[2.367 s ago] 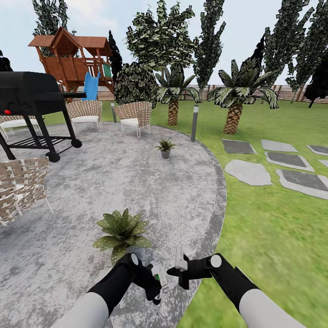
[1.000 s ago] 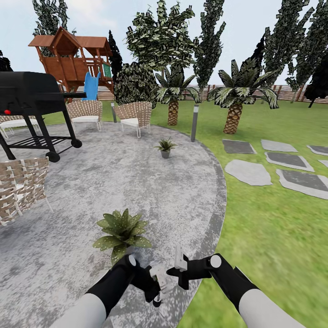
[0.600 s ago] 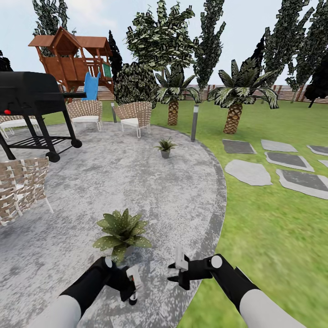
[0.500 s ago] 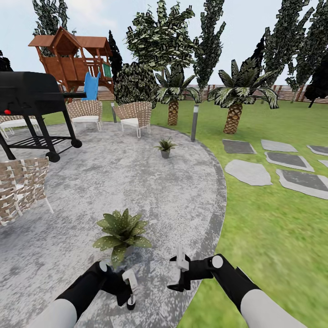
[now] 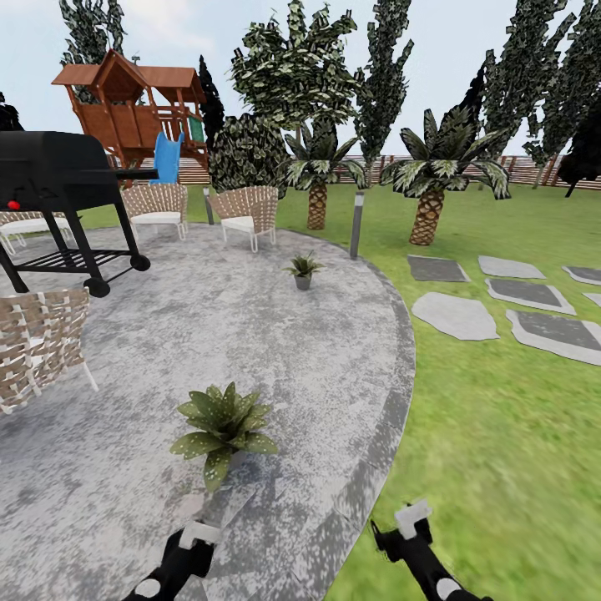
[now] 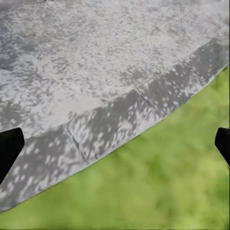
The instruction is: Pick up the pesticide atomizer in the garden and spray insectifuge to fully cover both potted plants in the garden.
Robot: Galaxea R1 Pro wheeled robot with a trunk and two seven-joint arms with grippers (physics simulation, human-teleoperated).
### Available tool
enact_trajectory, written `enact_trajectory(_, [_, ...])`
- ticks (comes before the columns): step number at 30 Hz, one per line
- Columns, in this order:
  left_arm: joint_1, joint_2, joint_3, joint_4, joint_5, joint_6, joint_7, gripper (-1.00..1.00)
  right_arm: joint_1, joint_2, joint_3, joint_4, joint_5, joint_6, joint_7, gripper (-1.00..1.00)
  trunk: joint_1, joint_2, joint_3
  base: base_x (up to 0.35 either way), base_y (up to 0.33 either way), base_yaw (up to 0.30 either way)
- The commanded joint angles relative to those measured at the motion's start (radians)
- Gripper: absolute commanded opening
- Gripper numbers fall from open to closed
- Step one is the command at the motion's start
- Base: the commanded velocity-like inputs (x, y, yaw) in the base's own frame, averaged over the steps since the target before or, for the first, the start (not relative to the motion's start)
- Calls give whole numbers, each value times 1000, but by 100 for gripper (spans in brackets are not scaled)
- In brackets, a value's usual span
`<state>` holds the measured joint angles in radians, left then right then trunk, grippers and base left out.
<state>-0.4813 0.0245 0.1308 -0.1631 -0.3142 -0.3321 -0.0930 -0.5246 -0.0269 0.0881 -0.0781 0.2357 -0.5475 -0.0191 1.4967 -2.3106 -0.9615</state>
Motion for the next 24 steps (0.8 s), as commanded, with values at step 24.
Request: enact_trajectory(24, [67, 11, 9, 33, 159, -65, 90, -100, 122, 8, 12, 52, -220, -25, -78, 100, 0, 0, -1, 0, 0, 0])
